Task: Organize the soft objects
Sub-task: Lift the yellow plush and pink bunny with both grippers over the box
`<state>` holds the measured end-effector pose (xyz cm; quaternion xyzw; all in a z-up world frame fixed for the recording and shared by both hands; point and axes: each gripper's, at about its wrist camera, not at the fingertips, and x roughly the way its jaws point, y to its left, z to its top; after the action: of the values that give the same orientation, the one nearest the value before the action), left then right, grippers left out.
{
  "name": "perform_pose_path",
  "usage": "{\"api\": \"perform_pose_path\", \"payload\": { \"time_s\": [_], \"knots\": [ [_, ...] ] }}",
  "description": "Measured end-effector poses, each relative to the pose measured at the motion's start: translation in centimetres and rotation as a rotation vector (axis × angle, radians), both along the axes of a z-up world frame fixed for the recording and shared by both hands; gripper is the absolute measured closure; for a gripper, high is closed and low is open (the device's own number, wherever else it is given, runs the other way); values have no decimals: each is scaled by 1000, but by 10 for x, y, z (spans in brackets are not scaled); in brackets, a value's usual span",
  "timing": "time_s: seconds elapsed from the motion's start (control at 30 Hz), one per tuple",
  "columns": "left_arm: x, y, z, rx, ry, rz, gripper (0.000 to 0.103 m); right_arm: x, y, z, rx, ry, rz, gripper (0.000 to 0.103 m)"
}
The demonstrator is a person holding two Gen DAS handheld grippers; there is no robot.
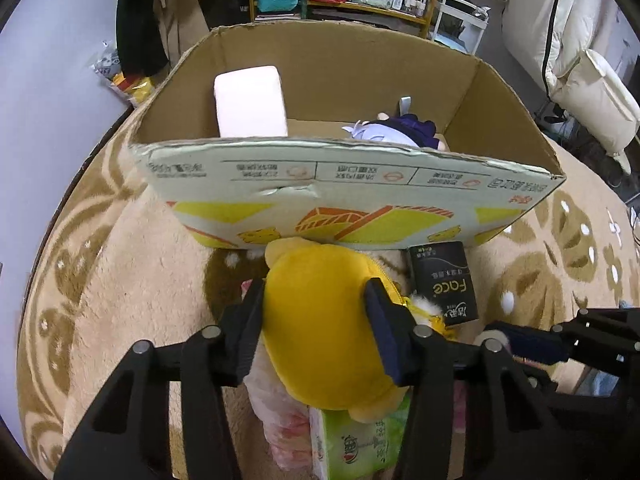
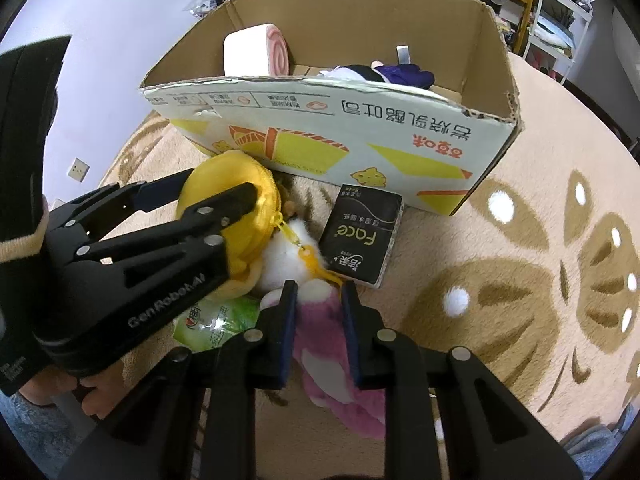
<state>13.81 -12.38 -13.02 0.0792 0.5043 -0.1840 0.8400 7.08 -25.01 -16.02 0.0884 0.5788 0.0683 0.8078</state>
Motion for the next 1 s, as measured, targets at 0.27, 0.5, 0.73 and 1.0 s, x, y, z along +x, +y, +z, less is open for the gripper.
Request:
{"api": "perform_pose_path", "payload": {
  "time_s": [0.27, 0.5, 0.73, 1.0],
  "knots": [
    [-8, 4, 4, 18, -25, 5, 62, -6, -6, 12, -19, -24, -22, 85],
    [-15, 18, 12, 0, -42, 47, 63, -9, -20, 24, -10, -57, -69, 85],
    [-26, 37, 28, -30, -80, 103, 64, -13, -32, 47, 5, -169, -113, 86],
    [-42, 63, 64, -40, -200, 190, 64, -19, -33, 89, 42, -366, -158, 86]
  ]
}}
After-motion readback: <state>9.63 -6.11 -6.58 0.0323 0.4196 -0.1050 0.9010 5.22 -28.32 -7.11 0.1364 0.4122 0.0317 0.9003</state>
